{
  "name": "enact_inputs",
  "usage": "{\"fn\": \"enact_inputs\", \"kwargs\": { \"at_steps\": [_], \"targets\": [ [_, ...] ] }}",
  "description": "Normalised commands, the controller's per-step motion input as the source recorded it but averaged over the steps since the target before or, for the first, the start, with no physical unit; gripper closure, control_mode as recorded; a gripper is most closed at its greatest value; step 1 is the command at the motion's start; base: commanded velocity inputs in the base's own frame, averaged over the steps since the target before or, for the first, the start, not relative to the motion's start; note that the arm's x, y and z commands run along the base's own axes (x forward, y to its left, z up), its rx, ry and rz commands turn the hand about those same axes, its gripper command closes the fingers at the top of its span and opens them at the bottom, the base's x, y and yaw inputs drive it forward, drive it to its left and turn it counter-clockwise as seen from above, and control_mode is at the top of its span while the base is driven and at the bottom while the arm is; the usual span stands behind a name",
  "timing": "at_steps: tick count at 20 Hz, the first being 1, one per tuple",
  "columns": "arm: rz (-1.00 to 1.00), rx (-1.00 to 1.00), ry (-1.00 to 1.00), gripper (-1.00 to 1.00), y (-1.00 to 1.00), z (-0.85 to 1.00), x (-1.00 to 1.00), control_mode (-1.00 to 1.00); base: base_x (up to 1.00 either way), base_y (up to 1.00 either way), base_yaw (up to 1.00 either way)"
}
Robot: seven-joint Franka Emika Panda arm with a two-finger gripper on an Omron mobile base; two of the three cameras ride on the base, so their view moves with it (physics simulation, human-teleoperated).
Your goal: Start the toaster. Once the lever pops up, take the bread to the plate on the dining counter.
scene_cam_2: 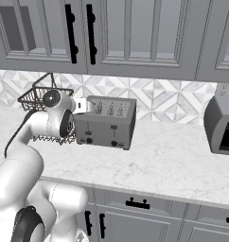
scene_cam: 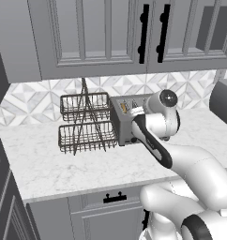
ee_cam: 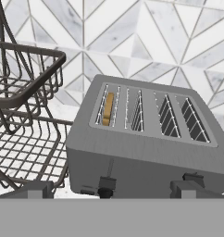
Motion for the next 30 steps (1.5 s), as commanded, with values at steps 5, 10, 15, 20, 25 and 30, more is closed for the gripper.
{"fn": "enact_inputs", "kwargs": {
  "at_steps": [5, 10, 15, 20, 25, 30],
  "targets": [
    [0.0, 0.0, 0.0, -1.0, 0.0, 0.0, 0.0, -1.0, 0.0, 0.0, 0.0],
    [0.0, 0.0, 0.0, -1.0, 0.0, 0.0, 0.0, -1.0, 0.0, 0.0, 0.0],
    [0.0, 0.0, 0.0, -1.0, 0.0, 0.0, 0.0, -1.0, 0.0, 0.0, 0.0],
    [0.0, 0.0, 0.0, -1.0, 0.0, 0.0, 0.0, -1.0, 0.0, 0.0, 0.0],
    [0.0, 0.0, 0.0, -1.0, 0.0, 0.0, 0.0, -1.0, 0.0, 0.0, 0.0],
    [0.0, 0.0, 0.0, -1.0, 0.0, 0.0, 0.0, -1.0, 0.0, 0.0, 0.0]
  ]
}}
